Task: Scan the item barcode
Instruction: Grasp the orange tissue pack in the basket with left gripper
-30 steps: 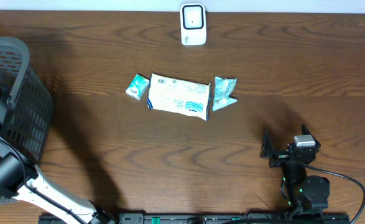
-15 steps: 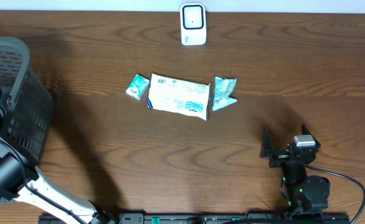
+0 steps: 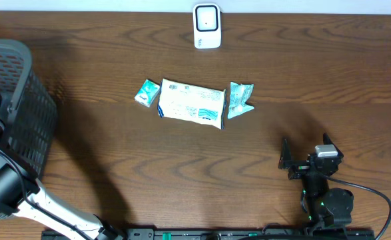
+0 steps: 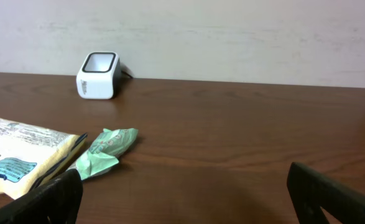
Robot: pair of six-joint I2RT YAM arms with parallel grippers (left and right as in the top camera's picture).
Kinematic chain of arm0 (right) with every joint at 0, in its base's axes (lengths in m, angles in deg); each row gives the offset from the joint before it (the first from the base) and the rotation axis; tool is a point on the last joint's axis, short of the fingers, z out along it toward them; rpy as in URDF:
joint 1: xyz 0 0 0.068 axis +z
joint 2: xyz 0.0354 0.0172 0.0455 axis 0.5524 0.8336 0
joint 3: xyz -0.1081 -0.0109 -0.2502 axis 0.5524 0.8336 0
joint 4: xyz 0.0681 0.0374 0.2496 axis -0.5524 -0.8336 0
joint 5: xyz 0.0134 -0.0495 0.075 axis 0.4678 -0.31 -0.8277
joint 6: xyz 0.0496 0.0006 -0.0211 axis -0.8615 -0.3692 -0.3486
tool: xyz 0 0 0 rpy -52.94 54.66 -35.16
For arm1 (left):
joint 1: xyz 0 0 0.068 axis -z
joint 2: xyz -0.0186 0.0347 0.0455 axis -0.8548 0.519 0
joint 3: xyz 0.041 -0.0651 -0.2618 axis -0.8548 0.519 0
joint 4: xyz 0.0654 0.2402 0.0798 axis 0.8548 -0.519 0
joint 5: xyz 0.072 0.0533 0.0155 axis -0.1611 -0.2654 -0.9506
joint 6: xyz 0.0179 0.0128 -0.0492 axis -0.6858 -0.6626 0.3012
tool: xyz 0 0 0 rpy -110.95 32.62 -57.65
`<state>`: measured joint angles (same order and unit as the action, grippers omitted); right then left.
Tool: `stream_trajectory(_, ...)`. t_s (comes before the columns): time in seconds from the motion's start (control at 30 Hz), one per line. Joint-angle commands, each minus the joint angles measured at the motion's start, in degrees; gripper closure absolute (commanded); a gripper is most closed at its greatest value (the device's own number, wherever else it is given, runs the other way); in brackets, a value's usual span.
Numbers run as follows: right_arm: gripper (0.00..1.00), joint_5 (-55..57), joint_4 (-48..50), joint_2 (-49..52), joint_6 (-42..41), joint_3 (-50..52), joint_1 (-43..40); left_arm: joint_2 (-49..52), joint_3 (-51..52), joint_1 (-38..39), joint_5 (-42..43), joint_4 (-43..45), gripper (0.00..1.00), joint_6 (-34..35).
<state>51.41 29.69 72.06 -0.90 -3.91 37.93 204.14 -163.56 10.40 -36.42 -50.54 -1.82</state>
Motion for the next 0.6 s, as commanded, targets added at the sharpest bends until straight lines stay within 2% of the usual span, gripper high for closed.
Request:
stream_trajectory(0.0,0.01,0.04,-0.11,-0.26,-0.59,0.20,-0.02,0.81,0.57,-0.31,-0.63,-0.96,0.92,-0.70)
stream_trajectory(0.3,0.01,0.04,-0.11,-0.26,-0.59,0.20,-0.02,-2.64,-6.84,-0.28,0.07,-5.86,0.93,-0.68)
stream_trajectory(0.43,0.01,0.04,-0.11,-0.26,-0.59,0.20,-0.02,-8.33,-10.75,-0.28,2.95,-6.56,0.93,-0.70)
stream_trajectory(0.57,0.01,0.04,-0.11,-0.26,-0.59,0.20,-0.02,-17.05,-12.55,-0.20,5.31,-3.69,0.93,-0.70)
